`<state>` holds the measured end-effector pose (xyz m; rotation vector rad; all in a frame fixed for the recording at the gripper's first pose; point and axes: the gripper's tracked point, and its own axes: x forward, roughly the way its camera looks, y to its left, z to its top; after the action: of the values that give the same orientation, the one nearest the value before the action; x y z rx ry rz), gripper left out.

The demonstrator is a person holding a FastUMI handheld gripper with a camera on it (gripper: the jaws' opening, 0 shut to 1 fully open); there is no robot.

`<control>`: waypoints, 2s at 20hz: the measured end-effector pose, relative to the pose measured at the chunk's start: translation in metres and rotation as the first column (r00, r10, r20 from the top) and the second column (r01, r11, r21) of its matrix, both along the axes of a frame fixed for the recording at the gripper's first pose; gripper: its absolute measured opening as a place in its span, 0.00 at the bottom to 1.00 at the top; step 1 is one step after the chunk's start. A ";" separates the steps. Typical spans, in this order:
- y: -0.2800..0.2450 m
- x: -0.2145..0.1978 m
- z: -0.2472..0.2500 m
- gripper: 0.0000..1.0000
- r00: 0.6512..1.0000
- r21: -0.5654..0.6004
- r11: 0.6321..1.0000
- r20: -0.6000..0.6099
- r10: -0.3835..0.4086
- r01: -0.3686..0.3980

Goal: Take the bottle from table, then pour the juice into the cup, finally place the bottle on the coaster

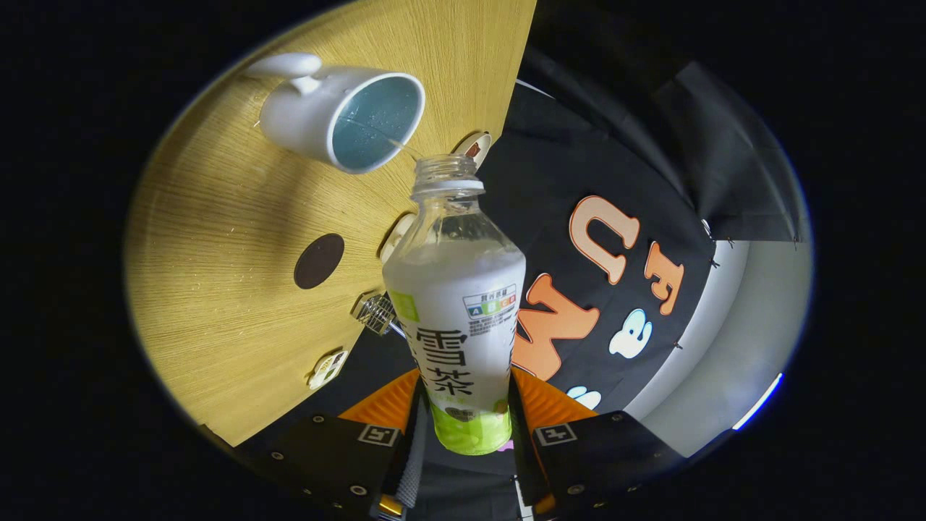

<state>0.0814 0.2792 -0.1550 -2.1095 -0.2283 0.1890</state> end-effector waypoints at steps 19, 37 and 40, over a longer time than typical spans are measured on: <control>-0.014 -0.002 -0.037 0.54 0.958 0.587 0.783 -0.285 -0.037 0.205; -0.026 0.060 -0.044 0.54 0.822 0.832 -0.122 -0.492 0.286 0.541; -0.028 0.083 -0.053 0.54 0.800 0.773 -0.249 -0.494 0.339 0.583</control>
<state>0.1647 0.2514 -0.2078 -0.1503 0.2625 0.3408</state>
